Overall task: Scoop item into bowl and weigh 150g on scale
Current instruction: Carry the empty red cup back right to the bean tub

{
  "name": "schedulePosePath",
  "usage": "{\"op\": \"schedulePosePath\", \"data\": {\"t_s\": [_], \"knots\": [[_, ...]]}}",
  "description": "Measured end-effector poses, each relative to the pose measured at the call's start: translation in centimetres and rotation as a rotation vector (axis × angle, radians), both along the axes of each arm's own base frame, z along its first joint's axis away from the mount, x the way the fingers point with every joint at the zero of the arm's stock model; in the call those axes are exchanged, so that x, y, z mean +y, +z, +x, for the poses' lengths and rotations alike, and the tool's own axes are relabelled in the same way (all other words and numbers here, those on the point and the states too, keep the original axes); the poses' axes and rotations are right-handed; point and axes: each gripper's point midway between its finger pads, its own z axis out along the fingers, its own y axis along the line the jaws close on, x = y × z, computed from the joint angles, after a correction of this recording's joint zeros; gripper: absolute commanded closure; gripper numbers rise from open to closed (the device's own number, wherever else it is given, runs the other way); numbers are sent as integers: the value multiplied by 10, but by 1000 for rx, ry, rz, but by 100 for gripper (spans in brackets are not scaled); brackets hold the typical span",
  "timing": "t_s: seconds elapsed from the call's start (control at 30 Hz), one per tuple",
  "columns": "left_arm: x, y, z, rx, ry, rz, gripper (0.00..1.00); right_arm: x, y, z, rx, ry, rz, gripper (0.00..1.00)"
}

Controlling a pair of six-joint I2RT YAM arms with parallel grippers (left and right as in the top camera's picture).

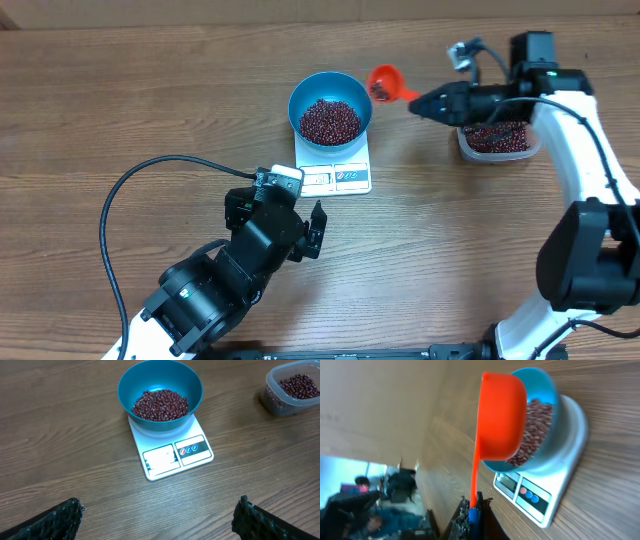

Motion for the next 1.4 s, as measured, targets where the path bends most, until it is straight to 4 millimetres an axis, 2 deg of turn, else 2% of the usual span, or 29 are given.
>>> {"op": "schedulePosePath", "data": {"t_s": [0.23,0.63,0.87,1.17,1.4], "knots": [[0,0,0,0,0,0,0,-48,-2,2,46,-112,13,96],[0,0,0,0,0,0,0,-109,-3,-8,86,-242,11,96],[0,0,0,0,0,0,1,-127,6,-21,83,-287,-35,96],[0,0,0,0,0,0,0,-147,7,-35,94,-340,-159,96],[0,0,0,0,0,0,0,-166,-7,-40,128,-379,-272,96]]}}
